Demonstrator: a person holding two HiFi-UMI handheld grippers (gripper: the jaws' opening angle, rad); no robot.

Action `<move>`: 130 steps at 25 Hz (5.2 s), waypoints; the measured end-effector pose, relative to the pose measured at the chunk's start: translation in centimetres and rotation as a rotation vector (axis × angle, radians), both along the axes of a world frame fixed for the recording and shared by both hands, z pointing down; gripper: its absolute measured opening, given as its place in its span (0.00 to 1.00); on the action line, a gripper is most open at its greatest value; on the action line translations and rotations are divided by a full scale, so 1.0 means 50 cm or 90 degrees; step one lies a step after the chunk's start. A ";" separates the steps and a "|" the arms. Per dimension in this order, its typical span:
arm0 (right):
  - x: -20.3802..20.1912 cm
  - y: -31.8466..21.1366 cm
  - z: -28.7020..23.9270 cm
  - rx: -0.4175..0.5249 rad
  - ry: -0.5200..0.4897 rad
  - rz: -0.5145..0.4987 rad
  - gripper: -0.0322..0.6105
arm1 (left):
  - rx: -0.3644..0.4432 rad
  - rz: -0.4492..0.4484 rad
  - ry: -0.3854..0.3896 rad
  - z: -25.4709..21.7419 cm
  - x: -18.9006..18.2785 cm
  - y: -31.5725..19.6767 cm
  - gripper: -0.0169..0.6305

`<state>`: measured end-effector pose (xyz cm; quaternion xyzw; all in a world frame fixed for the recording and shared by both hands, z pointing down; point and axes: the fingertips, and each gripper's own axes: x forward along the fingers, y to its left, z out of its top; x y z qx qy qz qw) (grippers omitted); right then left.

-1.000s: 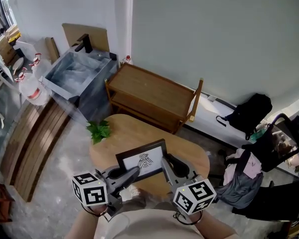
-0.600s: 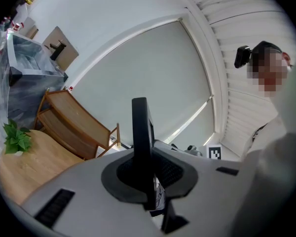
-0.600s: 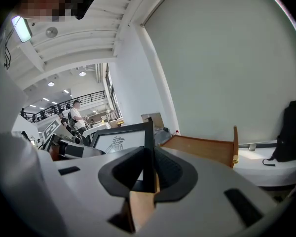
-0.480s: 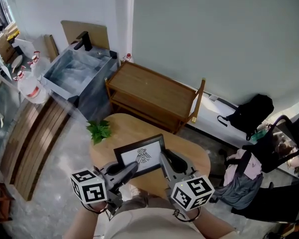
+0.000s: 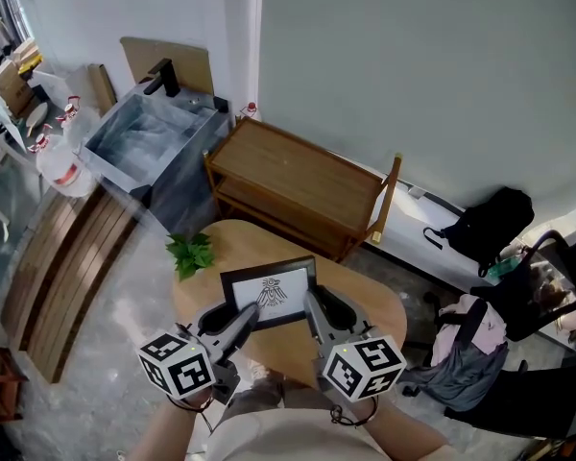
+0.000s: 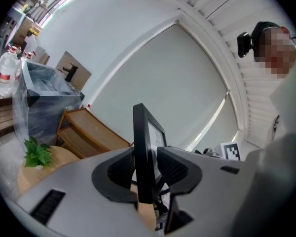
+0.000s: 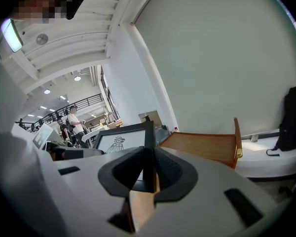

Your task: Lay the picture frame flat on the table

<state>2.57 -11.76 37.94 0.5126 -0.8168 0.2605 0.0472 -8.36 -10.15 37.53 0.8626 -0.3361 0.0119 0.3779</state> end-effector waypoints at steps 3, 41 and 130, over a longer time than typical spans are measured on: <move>0.003 -0.035 0.024 -0.007 0.004 0.010 0.14 | 0.016 -0.027 -0.025 0.021 -0.007 -0.036 0.21; -0.057 -0.467 0.954 -0.195 0.121 0.007 0.14 | -0.143 -0.165 -0.172 0.980 -0.083 -0.468 0.27; -0.055 0.075 -0.344 0.329 0.143 -0.154 0.05 | 0.413 -0.266 -0.384 -0.241 -0.109 0.028 0.07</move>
